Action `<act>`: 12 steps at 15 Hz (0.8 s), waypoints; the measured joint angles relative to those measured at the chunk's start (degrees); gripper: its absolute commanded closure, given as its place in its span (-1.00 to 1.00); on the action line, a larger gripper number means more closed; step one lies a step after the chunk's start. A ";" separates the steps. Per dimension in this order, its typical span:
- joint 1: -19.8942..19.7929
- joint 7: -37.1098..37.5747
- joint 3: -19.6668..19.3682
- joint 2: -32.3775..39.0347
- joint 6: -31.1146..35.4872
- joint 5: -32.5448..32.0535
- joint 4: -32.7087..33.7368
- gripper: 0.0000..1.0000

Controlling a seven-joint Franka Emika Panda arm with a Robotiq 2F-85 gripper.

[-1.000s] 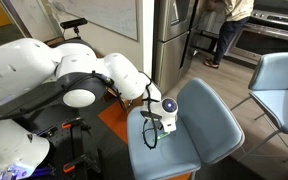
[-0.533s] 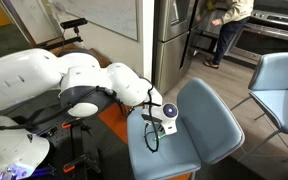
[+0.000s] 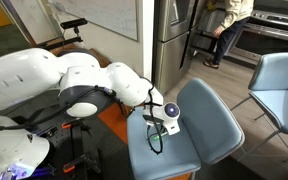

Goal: Move the bowl to the left

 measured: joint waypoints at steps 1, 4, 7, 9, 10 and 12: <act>-0.11 -0.24 -0.21 -0.62 -0.47 -0.65 -0.44 -1.00; -0.21 -1.12 -1.70 -4.28 -5.44 -3.02 -3.21 -1.00; -0.24 -3.37 -3.40 -10.24 -10.86 -5.68 -7.95 -1.00; -0.21 -6.09 -4.20 -15.10 -12.46 -7.62 -12.25 -1.00; -0.01 -7.50 -4.70 -17.59 -12.53 -8.85 -14.65 -1.00; 0.82 -9.15 -5.95 -22.14 -12.50 -11.55 -19.25 -1.00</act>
